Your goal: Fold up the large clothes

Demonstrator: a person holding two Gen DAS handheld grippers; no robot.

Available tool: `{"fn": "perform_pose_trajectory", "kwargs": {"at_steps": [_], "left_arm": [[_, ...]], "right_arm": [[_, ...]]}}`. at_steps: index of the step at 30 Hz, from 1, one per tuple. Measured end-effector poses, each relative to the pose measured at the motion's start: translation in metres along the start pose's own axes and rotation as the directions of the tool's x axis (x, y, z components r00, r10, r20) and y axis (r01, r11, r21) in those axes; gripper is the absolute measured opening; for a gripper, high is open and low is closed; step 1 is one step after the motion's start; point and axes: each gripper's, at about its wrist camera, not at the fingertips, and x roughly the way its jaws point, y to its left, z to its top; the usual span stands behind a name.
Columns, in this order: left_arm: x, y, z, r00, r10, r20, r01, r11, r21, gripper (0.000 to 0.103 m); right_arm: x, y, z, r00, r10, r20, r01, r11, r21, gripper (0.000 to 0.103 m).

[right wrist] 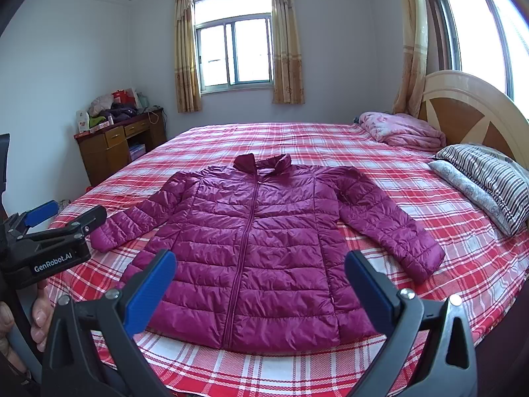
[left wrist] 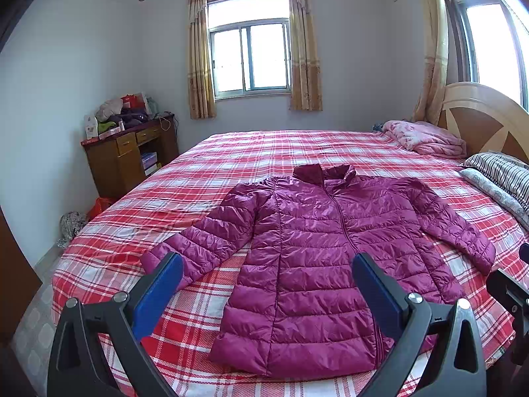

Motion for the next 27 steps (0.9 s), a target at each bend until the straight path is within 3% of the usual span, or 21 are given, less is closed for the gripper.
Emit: {"fn": "perform_pose_trajectory", "kwargs": {"at_steps": [27], "left_arm": [[0.0025,0.0039,0.0019,1.000,0.006,-0.001,-0.006,1.000,-0.003,0.102]], "right_arm": [[0.0034,-0.0010,-0.0022,1.000,0.014,-0.023,-0.014,1.000,0.014,0.103]]}}
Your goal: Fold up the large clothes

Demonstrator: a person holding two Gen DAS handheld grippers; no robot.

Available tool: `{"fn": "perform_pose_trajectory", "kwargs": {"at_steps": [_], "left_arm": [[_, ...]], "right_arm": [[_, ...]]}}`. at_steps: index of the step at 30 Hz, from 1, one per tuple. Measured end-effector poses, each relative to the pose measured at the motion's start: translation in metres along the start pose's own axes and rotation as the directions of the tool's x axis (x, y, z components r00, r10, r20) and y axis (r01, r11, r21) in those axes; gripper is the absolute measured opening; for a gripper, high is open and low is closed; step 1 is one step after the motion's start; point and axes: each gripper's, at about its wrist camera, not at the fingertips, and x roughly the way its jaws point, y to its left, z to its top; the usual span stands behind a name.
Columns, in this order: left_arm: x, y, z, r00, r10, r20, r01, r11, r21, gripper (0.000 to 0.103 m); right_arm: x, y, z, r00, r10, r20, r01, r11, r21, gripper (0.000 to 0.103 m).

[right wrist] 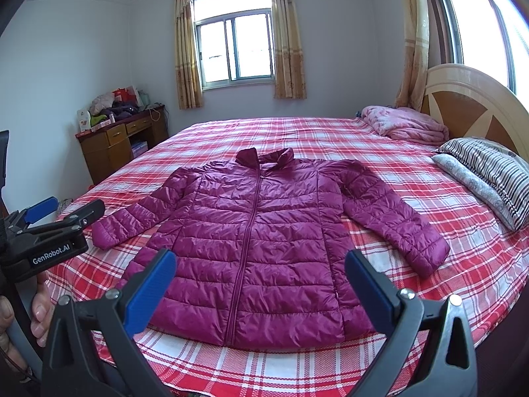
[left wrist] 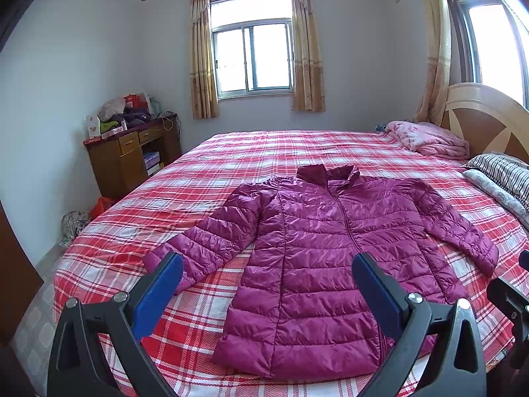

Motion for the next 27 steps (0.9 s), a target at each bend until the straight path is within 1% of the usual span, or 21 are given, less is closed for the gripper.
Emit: {"fn": "perform_pose_trajectory", "kwargs": {"at_steps": [15,17,20,22,24,27], "left_arm": [[0.006,0.000,-0.003,1.000,0.007,-0.009,-0.007,1.000,0.001,0.102],[0.010,0.000,-0.003,1.000,0.006,-0.010,-0.006,1.000,0.001,0.102],[0.018,0.002,-0.004,0.999,0.030,0.012,-0.030,1.000,0.004,0.102],[0.028,0.003,-0.006,0.998,0.053,0.023,-0.053,0.999,0.012,0.102],[0.041,0.003,-0.009,0.997,0.067,0.029,-0.068,0.997,0.022,0.102],[0.071,0.004,-0.013,0.997,0.083,-0.009,-0.082,0.996,0.028,0.102]], "right_arm": [[0.005,0.000,-0.004,1.000,0.011,-0.013,-0.011,1.000,0.008,0.103],[0.010,-0.003,-0.005,0.999,0.034,-0.028,-0.033,0.999,0.018,0.103],[0.025,-0.012,-0.009,0.996,0.054,-0.067,-0.051,0.998,0.038,0.103],[0.036,-0.025,-0.012,0.995,0.038,-0.091,-0.033,0.998,0.055,0.103],[0.048,-0.046,-0.016,0.994,-0.004,-0.110,0.014,0.996,0.090,0.103],[0.063,-0.083,-0.021,0.987,-0.078,-0.139,0.097,0.985,0.141,0.103]]}}
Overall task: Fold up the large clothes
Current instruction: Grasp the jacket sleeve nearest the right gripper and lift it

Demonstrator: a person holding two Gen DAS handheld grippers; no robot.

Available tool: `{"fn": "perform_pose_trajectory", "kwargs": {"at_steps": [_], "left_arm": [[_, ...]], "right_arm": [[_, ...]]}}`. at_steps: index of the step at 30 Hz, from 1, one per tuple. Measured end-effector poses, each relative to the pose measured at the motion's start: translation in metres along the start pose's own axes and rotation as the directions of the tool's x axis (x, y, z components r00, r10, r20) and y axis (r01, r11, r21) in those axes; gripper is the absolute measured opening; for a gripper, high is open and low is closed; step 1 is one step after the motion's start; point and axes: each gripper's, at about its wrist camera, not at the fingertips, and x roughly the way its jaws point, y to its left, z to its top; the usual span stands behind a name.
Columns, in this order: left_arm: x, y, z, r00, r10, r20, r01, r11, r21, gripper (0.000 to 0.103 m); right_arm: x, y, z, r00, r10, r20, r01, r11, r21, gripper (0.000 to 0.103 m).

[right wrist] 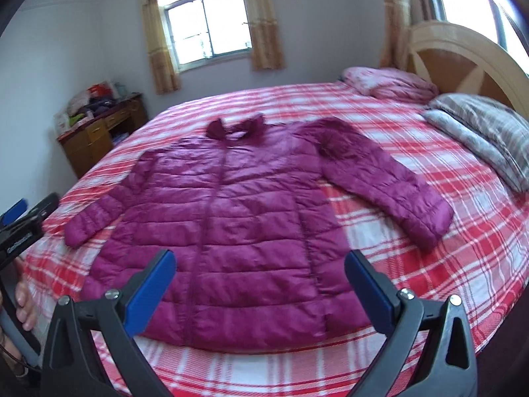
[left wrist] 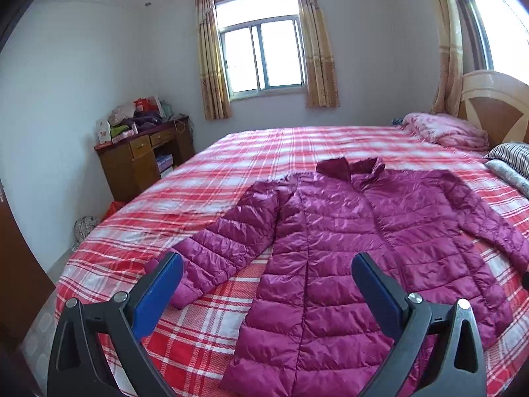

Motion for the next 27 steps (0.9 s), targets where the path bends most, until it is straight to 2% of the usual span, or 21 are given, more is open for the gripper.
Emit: {"fn": "perform_pose_trajectory", "kwargs": {"at_steps": [2,4,9,14,18,19,20,22,24,26,27], "left_arm": [[0.020,-0.002,-0.002,1.000,0.002,-0.023,-0.002,1.000,0.005,0.102],[0.043,-0.004,-0.004,0.999,0.011,-0.046,-0.010,1.000,0.017,0.102],[0.090,-0.013,-0.002,0.998,0.027,-0.064,-0.025,0.999,0.041,0.102],[0.130,-0.023,0.003,0.996,0.049,-0.080,-0.045,0.998,0.049,0.102],[0.158,-0.032,0.004,0.993,0.068,-0.100,-0.062,0.996,0.062,0.102],[0.166,-0.034,0.005,0.991,0.071,-0.109,-0.064,0.996,0.067,0.102],[0.172,-0.035,0.005,0.991,0.076,-0.113,-0.069,0.995,0.071,0.102],[0.184,-0.037,0.006,0.989,0.083,-0.121,-0.075,0.994,0.075,0.102],[0.195,-0.038,0.006,0.985,0.091,-0.144,-0.081,0.994,0.074,0.102],[0.201,-0.037,0.006,0.983,0.079,-0.168,-0.070,0.996,0.060,0.102],[0.203,-0.036,0.006,0.981,0.072,-0.178,-0.064,0.997,0.054,0.102]], "right_arm": [[0.011,-0.032,0.001,0.998,-0.064,-0.012,0.065,0.996,0.055,0.101],[0.021,-0.061,0.003,0.995,-0.093,-0.046,0.098,0.988,0.123,0.094],[0.040,-0.141,0.009,0.978,-0.169,-0.122,0.201,0.922,0.332,0.082],[0.063,-0.180,0.018,0.964,-0.197,-0.176,0.255,0.869,0.424,0.080],[0.089,-0.196,0.021,0.958,-0.186,-0.219,0.267,0.857,0.441,0.073],[0.096,-0.197,0.021,0.957,-0.176,-0.231,0.264,0.857,0.442,0.070],[0.102,-0.197,0.021,0.955,-0.165,-0.247,0.262,0.859,0.440,0.062],[0.107,-0.201,0.021,0.957,-0.163,-0.238,0.255,0.862,0.437,0.053],[0.104,-0.203,0.023,0.964,-0.152,-0.220,0.234,0.877,0.419,0.025],[0.101,-0.212,0.027,0.965,-0.149,-0.215,0.231,0.872,0.432,0.018],[0.098,-0.217,0.031,0.962,-0.173,-0.211,0.250,0.870,0.426,0.017]]}}
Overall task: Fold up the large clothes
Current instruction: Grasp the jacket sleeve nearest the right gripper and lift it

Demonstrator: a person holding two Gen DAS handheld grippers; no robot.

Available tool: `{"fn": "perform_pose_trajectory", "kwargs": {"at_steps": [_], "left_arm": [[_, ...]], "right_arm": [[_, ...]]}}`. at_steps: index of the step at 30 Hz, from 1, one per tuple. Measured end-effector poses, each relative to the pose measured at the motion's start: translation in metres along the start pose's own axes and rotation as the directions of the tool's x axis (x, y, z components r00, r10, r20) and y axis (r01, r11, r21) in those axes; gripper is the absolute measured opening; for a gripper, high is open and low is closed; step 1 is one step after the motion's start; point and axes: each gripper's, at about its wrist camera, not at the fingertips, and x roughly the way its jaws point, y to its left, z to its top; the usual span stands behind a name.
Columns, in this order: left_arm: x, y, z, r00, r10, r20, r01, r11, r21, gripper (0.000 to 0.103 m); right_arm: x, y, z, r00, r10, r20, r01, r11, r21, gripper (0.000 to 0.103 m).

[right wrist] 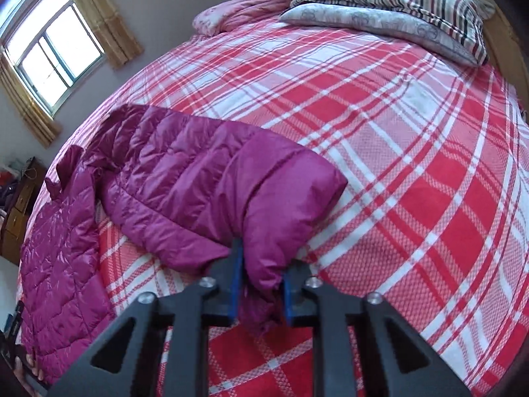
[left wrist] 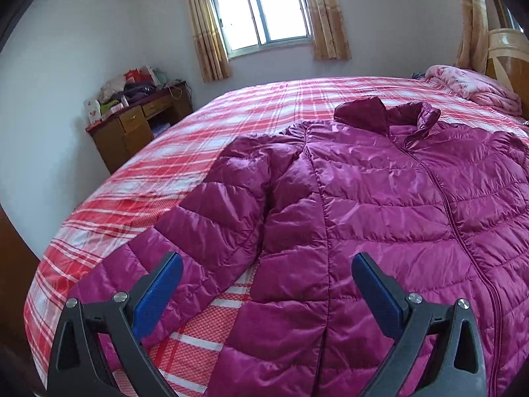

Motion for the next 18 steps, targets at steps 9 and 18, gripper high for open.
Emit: {"fn": "perform_pose_trajectory", "kwargs": {"at_steps": [9,18], "left_arm": [[0.006,0.005,0.006,1.000,-0.026,-0.007,0.025,1.000,-0.009,0.102],[0.013,0.008,0.014,1.000,-0.019,0.002,0.019,1.000,0.001,0.102]], "right_arm": [[-0.041,0.011,0.064,0.973,-0.133,0.189,0.148,0.987,-0.069,0.013],[-0.089,0.094,0.083,0.916,-0.083,0.393,0.195,0.947,-0.255,0.013]]}}
